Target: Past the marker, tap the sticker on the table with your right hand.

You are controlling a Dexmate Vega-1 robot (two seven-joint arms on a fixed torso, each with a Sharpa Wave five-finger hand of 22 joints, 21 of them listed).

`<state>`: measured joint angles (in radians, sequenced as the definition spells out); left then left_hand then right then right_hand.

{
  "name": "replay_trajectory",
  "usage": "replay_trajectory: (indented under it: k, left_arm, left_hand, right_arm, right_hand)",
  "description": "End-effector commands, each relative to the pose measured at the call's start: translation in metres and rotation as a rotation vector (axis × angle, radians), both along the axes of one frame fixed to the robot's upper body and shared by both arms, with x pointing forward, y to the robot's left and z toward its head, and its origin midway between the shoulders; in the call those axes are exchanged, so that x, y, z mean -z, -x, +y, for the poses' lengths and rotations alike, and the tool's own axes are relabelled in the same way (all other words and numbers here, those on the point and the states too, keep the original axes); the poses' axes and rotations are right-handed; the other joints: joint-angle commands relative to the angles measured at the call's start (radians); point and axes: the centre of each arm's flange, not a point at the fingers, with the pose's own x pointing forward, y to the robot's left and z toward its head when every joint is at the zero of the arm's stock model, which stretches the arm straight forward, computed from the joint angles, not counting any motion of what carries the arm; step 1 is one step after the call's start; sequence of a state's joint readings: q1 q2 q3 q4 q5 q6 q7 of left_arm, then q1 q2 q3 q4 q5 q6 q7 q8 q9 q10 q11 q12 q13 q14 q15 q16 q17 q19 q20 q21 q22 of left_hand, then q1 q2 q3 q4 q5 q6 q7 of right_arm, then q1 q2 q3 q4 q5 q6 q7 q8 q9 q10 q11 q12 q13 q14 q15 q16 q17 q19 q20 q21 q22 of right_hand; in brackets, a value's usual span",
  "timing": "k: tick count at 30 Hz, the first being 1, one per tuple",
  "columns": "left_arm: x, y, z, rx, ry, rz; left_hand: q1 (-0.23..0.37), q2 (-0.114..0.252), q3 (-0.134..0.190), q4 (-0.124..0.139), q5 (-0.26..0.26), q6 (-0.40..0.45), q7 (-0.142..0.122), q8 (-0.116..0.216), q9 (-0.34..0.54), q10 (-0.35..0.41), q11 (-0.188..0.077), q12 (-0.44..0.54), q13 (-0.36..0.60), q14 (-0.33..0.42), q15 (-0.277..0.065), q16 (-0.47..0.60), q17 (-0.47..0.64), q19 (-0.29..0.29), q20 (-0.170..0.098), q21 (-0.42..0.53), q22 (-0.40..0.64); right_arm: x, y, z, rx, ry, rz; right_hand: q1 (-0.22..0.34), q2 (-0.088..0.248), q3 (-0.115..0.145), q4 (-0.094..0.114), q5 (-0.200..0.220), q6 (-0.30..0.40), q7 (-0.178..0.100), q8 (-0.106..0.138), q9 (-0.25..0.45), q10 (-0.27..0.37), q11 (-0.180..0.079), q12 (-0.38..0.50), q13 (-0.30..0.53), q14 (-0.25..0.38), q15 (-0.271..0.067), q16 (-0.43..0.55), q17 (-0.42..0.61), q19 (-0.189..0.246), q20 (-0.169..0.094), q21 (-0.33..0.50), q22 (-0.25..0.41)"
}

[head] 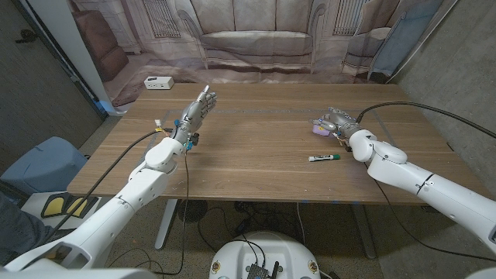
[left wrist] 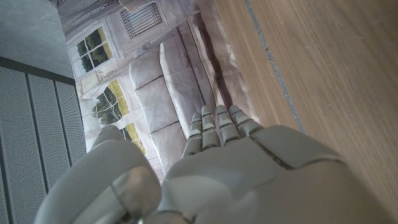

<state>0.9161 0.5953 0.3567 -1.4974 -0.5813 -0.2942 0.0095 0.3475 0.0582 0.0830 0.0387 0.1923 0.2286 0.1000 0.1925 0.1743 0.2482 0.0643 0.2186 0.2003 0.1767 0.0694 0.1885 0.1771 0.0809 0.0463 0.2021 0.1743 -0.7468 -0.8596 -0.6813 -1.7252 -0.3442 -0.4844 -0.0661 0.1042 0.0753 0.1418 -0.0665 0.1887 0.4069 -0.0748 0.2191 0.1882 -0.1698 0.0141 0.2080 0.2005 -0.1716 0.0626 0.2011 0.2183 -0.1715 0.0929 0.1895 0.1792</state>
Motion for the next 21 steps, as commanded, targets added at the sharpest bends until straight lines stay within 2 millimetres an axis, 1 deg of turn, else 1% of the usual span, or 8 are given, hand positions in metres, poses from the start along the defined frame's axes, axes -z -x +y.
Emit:
replay_trajectory:
  k: [1, 2, 8, 12, 16, 18, 21]
  left_arm:
    - [-0.0008, -0.0036, -0.0006, 0.004, 0.005, 0.009]
    - [-0.0007, -0.0037, -0.0013, 0.004, 0.005, 0.009]
    - [-0.0026, -0.0039, -0.004, 0.007, -0.001, 0.005]
    - [-0.0048, -0.0028, -0.0039, 0.001, -0.002, -0.002]
    - [-0.0051, -0.0018, -0.0043, -0.002, -0.002, -0.003]
    - [-0.0051, -0.0016, -0.0047, -0.003, -0.003, -0.002]
    - [-0.005, -0.0015, -0.0053, -0.004, -0.002, -0.002]
  left_hand:
    - [0.004, 0.007, 0.002, -0.007, -0.002, 0.012, -0.004, -0.001, 0.006, 0.005, 0.002, -0.002, 0.001, -0.001, 0.004, 0.0, 0.003, 0.0, 0.008, -0.004, 0.005]
    - [0.004, 0.007, 0.002, -0.007, -0.002, 0.012, -0.004, -0.001, 0.006, 0.005, 0.002, -0.002, 0.001, -0.001, 0.005, 0.0, 0.003, 0.0, 0.008, -0.004, 0.005]
    - [0.004, 0.008, 0.002, -0.008, -0.002, 0.013, -0.006, -0.001, 0.006, 0.006, 0.003, -0.001, 0.001, 0.0, 0.003, 0.0, 0.003, 0.0, 0.008, -0.004, 0.005]
    - [0.004, 0.008, 0.002, -0.008, -0.002, 0.015, -0.004, -0.001, 0.006, 0.007, 0.001, -0.001, 0.001, 0.002, 0.006, 0.001, 0.003, 0.0, 0.008, -0.004, 0.005]
    - [0.004, 0.008, 0.002, -0.008, -0.002, 0.017, -0.004, 0.0, 0.006, 0.007, 0.004, -0.001, 0.001, 0.002, 0.005, 0.001, 0.003, 0.0, 0.008, -0.004, 0.005]
    - [0.003, 0.008, 0.001, -0.009, -0.002, 0.019, -0.002, 0.0, 0.006, 0.007, 0.002, -0.001, 0.001, 0.001, 0.007, 0.001, 0.003, 0.0, 0.008, -0.004, 0.005]
    - [0.003, 0.009, 0.001, -0.009, -0.002, 0.02, -0.001, 0.001, 0.006, 0.008, 0.002, -0.001, 0.001, 0.003, 0.006, 0.001, 0.003, 0.0, 0.008, -0.004, 0.005]
  right_arm:
    - [0.0029, -0.0068, -0.0023, 0.016, 0.002, 0.017]
    - [0.003, -0.007, -0.0026, 0.017, 0.003, 0.017]
    - [0.0041, -0.0081, -0.0045, 0.028, 0.011, 0.018]
    - [0.005, -0.0095, -0.0057, 0.038, 0.022, 0.021]
    - [0.0061, -0.0112, -0.0074, 0.048, 0.025, 0.02]
    - [0.0068, -0.0118, -0.0083, 0.049, 0.024, 0.019]
    - [0.008, -0.0127, -0.0097, 0.048, 0.018, 0.023]
  right_hand:
    - [0.001, 0.011, 0.01, -0.001, 0.007, 0.034, 0.009, 0.015, 0.002, -0.087, -0.006, 0.008, 0.001, -0.253, -0.003, 0.01, 0.001, -0.22, -0.003, 0.006, 0.002]
    - [0.002, 0.011, 0.01, -0.001, 0.006, 0.044, 0.007, 0.018, 0.002, -0.087, -0.006, 0.007, 0.001, -0.252, -0.004, 0.01, 0.0, -0.221, -0.003, 0.007, 0.002]
    - [0.003, 0.011, 0.011, -0.002, 0.006, 0.048, 0.007, 0.017, 0.003, -0.083, -0.005, 0.008, 0.001, -0.251, -0.004, 0.011, 0.0, -0.222, -0.003, 0.007, 0.002]
    - [0.003, 0.012, 0.012, -0.002, 0.006, 0.059, 0.011, 0.019, 0.003, -0.082, -0.007, 0.008, 0.001, -0.25, -0.003, 0.011, 0.0, -0.222, -0.003, 0.007, 0.002]
    - [0.003, 0.011, 0.013, -0.003, 0.006, 0.078, 0.006, 0.022, 0.003, -0.054, -0.017, 0.017, 0.001, -0.239, -0.001, 0.016, -0.001, -0.216, 0.0, 0.01, 0.002]
    - [0.003, 0.01, 0.013, -0.004, 0.005, 0.091, 0.003, 0.025, 0.003, -0.043, -0.021, 0.02, 0.001, -0.234, -0.001, 0.018, -0.001, -0.213, 0.0, 0.012, 0.001]
    - [0.004, 0.01, 0.014, -0.004, 0.005, 0.099, 0.001, 0.026, 0.003, -0.039, -0.02, 0.021, 0.0, -0.23, -0.003, 0.02, -0.002, -0.21, 0.001, 0.013, 0.001]
